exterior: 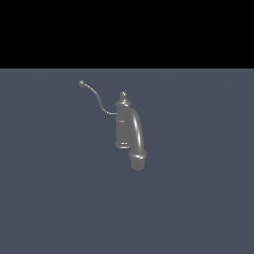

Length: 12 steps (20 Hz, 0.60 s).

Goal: Turn on the faucet by rotating a designated handle.

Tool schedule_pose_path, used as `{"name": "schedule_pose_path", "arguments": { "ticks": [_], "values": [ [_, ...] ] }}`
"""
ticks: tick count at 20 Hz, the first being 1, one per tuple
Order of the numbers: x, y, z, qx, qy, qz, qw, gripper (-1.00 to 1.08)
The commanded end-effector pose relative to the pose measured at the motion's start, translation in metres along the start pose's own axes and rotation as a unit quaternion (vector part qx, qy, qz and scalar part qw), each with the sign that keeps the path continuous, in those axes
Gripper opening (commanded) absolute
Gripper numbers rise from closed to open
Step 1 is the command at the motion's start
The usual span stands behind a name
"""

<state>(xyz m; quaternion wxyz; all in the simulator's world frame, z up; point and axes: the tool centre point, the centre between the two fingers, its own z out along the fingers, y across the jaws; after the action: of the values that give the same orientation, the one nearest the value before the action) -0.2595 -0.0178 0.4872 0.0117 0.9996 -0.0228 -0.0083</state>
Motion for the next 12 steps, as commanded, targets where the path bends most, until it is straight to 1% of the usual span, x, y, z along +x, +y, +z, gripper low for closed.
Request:
{"name": "schedule_pose_path", "arguments": {
  "ticks": [1,4,9,12],
  "values": [
    [0.0,0.0,0.0,0.0,0.0,0.0,1.0,-1.0],
    [0.001,-0.002,0.0,0.002,-0.001,0.0,1.0,-1.0],
    [0.004,-0.012,-0.003,0.013,-0.005,-0.004,0.9999,-1.0],
    [0.004,-0.013,-0.003,0.014,-0.005,-0.007,0.9999,-1.0]
  ]
}}
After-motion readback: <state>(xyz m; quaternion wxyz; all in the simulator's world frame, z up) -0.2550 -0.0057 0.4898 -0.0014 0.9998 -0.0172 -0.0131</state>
